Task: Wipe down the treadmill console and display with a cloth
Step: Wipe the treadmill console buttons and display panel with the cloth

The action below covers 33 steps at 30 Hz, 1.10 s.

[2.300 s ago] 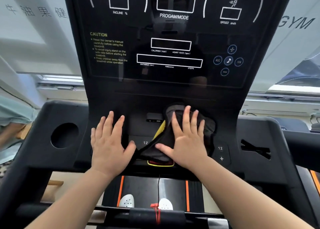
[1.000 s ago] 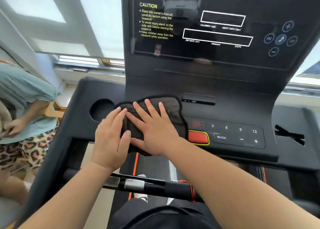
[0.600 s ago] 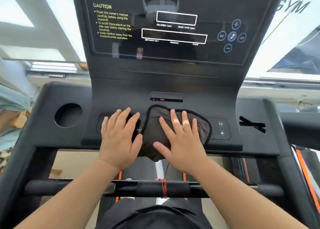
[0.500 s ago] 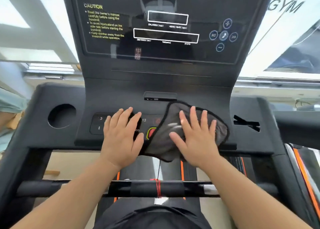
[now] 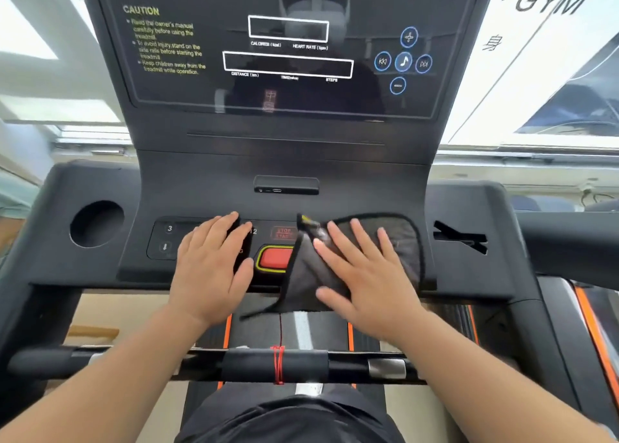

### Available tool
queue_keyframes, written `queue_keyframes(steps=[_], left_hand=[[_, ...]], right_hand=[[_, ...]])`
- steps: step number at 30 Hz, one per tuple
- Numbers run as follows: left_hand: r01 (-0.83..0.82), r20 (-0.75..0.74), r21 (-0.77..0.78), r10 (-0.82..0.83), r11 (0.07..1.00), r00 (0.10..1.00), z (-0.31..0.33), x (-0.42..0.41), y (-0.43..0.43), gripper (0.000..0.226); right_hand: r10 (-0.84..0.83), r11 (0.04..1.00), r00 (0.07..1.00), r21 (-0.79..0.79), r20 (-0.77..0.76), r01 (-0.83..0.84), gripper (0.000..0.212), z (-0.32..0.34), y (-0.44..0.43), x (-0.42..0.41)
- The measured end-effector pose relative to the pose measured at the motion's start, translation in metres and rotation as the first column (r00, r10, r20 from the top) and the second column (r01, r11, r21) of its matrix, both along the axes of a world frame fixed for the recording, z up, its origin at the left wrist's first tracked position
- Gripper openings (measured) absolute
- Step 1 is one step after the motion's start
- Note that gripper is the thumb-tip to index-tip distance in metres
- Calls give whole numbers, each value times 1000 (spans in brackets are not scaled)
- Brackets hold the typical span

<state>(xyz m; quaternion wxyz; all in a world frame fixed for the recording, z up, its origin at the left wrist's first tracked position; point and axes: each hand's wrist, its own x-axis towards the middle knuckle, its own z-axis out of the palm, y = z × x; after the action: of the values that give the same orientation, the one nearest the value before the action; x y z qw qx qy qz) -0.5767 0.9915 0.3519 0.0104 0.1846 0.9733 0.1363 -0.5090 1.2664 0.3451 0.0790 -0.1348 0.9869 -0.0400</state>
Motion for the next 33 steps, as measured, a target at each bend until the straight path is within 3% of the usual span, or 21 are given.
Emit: queue_keyframes(steps=[4, 8, 11, 14, 18, 21, 28, 33], left_hand=[[-8, -2, -31, 8, 999, 1000, 3, -3, 1, 57], [-16, 16, -29, 17, 999, 1000, 7, -4, 1, 56], [-20, 24, -34, 21, 999, 999, 9, -5, 1, 56], [-23, 28, -21, 23, 1000, 999, 13, -10, 2, 55], [-21, 7, -13, 21, 1000, 1000, 15, -17, 2, 50], [-37, -12, 0, 37, 999, 999, 15, -19, 4, 46], [-80, -27, 52, 81, 995, 996, 15, -23, 10, 44], [-78, -17, 76, 80, 994, 997, 18, -26, 11, 47]], right_hand=[[-81, 997, 996, -2, 27, 81, 82, 0, 36, 25], [-318, 948, 948, 15, 25, 317, 92, 7, 42, -19], [-395, 917, 919, 53, -4, 394, 97, 10, 33, -56], [-308, 948, 951, 78, -7, 308, 94, 8, 15, -64], [-9, 999, 1000, 52, 0, 9, 78, 4, 10, -31], [36, 998, 999, 49, 24, -37, 76, 1, 27, -13], [-350, 934, 935, 57, -50, 353, 92, 3, 44, -65], [-387, 921, 921, 42, -39, 388, 99, 5, 17, -77]])
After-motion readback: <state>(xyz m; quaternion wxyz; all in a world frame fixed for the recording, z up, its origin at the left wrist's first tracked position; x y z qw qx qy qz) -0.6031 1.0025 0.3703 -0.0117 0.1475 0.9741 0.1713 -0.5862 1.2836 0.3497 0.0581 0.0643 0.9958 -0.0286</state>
